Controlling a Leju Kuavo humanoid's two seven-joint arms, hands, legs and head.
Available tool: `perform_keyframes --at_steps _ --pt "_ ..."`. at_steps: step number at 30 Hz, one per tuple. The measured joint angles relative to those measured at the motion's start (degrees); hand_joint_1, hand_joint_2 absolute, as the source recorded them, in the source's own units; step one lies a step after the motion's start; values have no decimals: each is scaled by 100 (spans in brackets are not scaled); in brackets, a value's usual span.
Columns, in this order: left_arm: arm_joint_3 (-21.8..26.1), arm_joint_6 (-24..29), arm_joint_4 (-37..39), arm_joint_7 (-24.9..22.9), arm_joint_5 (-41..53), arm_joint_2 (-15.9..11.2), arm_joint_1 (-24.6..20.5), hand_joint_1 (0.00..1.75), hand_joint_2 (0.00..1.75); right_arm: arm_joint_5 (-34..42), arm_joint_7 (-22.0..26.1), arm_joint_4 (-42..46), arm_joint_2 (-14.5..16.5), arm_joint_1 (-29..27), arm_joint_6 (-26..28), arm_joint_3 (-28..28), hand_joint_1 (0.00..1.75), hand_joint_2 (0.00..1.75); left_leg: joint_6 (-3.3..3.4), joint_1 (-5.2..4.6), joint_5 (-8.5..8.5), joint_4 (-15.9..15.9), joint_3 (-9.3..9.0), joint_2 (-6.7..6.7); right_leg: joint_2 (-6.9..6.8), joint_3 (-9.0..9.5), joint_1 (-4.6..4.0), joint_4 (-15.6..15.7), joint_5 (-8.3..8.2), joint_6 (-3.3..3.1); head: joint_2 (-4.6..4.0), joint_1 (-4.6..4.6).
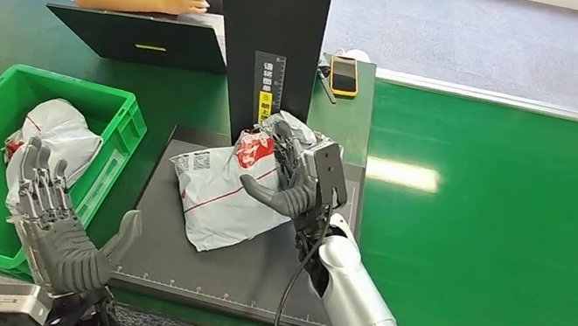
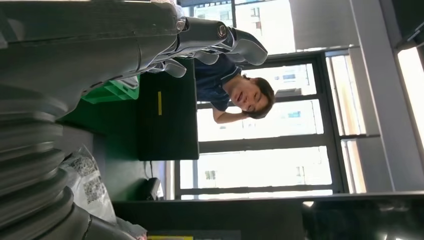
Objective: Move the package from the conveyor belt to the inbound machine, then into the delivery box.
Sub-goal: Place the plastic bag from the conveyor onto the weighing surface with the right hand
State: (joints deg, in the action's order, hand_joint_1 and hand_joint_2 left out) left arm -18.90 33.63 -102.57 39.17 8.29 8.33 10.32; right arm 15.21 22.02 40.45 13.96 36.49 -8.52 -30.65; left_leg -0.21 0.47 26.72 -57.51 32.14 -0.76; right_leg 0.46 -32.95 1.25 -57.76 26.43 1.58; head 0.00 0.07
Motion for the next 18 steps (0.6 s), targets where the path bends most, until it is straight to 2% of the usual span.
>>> perform_keyframes --at_steps 3,6,9,13,18 --pt "-86 -325 168 -328 395 1 -61 0 175 272 135 223 -153 -102 -210 146 0 175 0 -1 0 -5 1 -1 -1 0 1 2 -1 1 0 -1" --pt "-406 -855 533 -812 1257 15 -236 0 175 530 252 718 -310 -328 -381 416 0 175 2 -1 1 -8 3 -3 -3 2 2 4 -2 3 0 1" --pt "-744 -1159 908 -1178 1910 45 -491 0 175 644 279 1306 -448 -653 -422 717 0 175 4 -4 3 -11 2 0 2 0 4 6 -4 5 0 0" --pt "-1165 -1604 1678 -1738 2879 65 -1135 0 175 670 353 2197 -558 -1230 -319 1220 0 175 5 -9 3 -14 5 -15 -13 3 3 9 -4 5 0 0" --pt "-1783 -1787 3093 -1927 3628 210 -1954 0 175 628 357 3039 -611 -1869 -352 1898 0 175 5 -9 3 -14 4 -13 -9 4 4 9 -4 5 0 1"
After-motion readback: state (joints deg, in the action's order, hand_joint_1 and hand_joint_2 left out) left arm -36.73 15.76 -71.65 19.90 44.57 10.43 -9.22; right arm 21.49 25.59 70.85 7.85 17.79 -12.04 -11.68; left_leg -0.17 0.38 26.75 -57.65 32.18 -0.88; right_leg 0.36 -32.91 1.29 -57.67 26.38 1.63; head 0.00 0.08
